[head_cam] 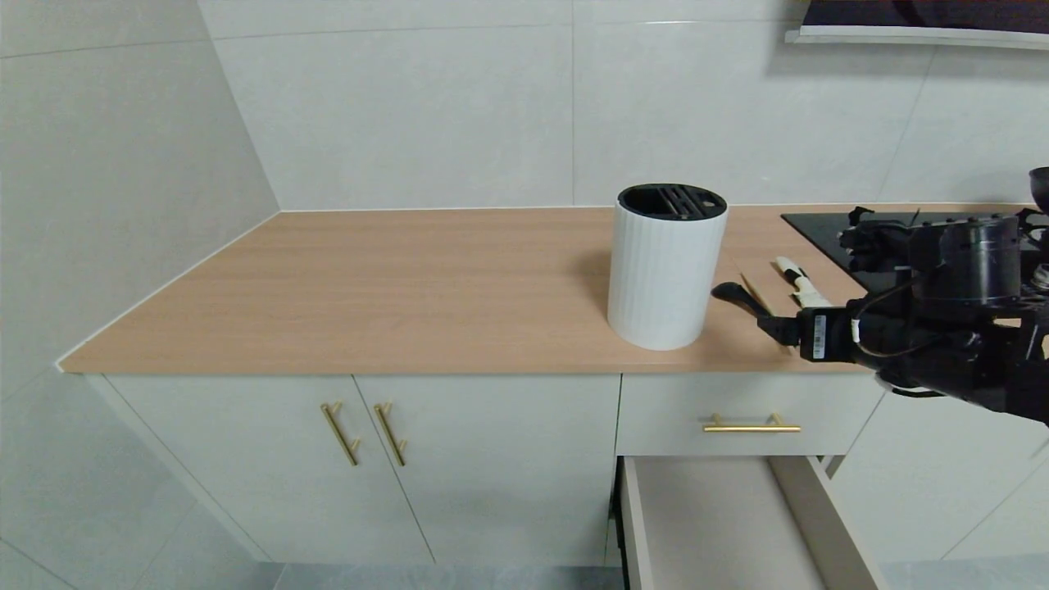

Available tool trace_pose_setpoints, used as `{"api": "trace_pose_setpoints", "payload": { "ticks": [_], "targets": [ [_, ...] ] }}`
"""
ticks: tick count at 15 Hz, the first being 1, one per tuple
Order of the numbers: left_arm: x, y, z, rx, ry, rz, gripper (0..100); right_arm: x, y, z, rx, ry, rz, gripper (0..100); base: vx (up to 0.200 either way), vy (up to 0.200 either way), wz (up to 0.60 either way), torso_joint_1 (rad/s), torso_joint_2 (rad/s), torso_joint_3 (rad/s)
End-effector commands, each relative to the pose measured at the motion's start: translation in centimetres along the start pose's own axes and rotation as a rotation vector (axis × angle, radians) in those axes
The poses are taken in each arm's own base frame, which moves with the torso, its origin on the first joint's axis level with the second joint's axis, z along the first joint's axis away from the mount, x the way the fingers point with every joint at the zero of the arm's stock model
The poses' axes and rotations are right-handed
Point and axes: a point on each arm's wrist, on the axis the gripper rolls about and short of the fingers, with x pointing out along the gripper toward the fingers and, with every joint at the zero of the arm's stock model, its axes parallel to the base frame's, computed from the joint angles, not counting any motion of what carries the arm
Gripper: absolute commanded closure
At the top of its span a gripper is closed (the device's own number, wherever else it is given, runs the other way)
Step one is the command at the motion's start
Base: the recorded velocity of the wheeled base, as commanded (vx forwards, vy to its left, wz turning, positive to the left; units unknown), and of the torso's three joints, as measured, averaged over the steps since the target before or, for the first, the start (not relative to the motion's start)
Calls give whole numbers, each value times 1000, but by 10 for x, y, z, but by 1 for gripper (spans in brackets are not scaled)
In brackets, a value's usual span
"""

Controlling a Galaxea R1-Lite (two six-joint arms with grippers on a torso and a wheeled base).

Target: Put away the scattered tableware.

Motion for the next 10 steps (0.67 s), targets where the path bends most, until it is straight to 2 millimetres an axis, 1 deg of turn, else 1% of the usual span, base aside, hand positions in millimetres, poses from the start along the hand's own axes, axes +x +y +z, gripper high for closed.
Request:
{"api": "trace_pose_setpoints", "payload": {
  "ticks": [1,3,4,6,10],
  "targets": [
    [0,0,0,0,0,1,0,26,-7,-12,4,43,-43,0,0,0,0,0,0,0],
    [0,0,0,0,0,1,0,39,-16,-18,8,65,-91,0,0,0,0,0,0,0],
    [0,0,0,0,0,1,0,46,-17,-19,11,71,-99,0,0,0,0,0,0,0],
    [0,0,0,0,0,1,0,59,-18,-29,8,102,-111,0,0,0,0,0,0,0],
    [0,0,0,0,0,1,0,86,-21,-43,19,53,-168,0,0,0,0,0,0,0]
  ]
}}
